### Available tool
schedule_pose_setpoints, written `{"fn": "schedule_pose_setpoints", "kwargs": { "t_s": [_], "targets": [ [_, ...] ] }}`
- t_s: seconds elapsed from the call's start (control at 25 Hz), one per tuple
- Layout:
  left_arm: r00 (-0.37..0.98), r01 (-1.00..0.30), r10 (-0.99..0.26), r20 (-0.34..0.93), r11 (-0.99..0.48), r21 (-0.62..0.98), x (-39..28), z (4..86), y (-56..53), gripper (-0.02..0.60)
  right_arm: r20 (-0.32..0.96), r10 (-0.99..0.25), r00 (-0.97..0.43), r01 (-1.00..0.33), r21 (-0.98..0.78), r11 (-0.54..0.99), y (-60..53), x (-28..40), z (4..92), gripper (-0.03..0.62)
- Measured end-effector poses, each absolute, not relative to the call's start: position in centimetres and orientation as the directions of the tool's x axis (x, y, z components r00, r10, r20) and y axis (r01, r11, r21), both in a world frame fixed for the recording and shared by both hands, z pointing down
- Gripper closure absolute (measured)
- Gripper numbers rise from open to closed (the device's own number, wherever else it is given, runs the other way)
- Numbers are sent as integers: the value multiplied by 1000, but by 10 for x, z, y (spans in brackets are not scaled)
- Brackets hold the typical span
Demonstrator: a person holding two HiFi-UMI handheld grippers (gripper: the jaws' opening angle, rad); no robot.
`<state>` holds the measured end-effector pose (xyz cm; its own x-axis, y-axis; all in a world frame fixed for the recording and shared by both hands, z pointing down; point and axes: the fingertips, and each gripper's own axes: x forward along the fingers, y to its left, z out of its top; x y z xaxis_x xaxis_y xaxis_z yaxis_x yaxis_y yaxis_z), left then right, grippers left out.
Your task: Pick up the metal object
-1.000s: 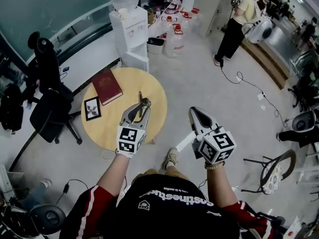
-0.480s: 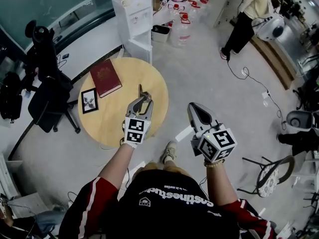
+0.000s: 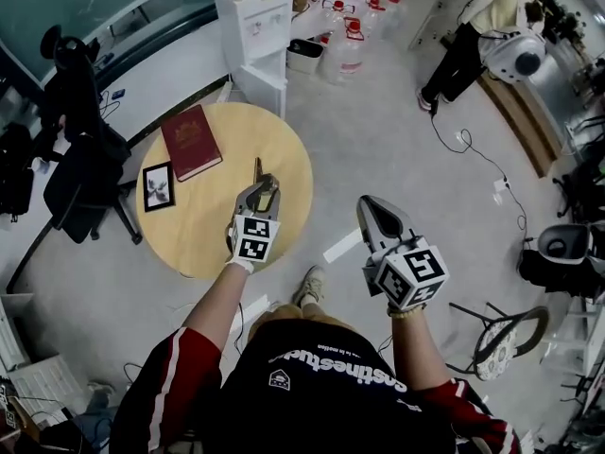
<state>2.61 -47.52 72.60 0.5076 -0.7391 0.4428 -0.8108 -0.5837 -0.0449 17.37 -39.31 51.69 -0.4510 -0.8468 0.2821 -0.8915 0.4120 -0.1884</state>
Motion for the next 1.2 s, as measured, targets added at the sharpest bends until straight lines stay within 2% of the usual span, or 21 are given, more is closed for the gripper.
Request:
{"fn": "schedule_pose_setpoints", "kwargs": {
  "t_s": [0.76, 1.08, 1.2],
  "targets": [
    [370, -848, -708, 601, -521, -92, 37, 830, -531, 442, 339, -828, -446, -895, -150, 420, -442, 244, 541, 566],
    [307, -861, -757, 576, -479, -170, 35, 840, -546, 440, 356, -807, -472, -881, -165, 443, -449, 251, 554, 566],
    [294, -857, -756, 585, -479, -189, 34, 840, -547, 457, 351, -802, -483, -876, -173, 451, -450, 248, 554, 565]
  ]
}}
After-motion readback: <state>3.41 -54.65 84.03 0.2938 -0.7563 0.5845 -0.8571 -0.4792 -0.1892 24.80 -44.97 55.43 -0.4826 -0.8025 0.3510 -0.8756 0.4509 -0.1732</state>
